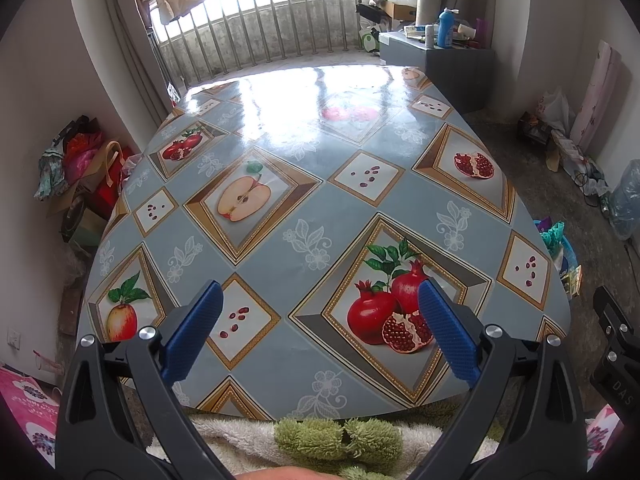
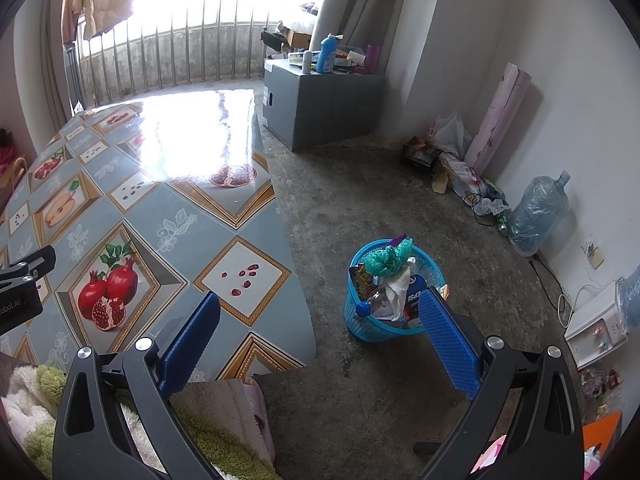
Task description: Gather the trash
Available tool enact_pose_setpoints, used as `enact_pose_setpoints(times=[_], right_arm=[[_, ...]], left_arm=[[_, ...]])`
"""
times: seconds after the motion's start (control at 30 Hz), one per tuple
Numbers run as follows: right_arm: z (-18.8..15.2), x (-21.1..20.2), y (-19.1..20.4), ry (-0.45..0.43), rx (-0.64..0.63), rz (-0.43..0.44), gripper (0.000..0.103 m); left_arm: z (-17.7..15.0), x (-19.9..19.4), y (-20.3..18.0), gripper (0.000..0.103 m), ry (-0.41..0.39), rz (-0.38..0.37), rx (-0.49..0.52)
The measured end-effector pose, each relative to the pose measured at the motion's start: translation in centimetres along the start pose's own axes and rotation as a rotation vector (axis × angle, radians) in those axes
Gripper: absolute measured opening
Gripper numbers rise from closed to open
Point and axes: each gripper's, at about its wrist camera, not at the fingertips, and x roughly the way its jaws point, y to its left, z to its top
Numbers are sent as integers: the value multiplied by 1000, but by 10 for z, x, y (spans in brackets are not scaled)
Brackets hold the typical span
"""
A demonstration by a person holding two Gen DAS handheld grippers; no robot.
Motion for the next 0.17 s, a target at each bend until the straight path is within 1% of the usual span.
enact_pose_setpoints(times=[0.17], right_arm=[[0, 0, -1, 0, 1, 0, 96]], left_arm=[[0, 0, 0, 94, 0, 0, 1]])
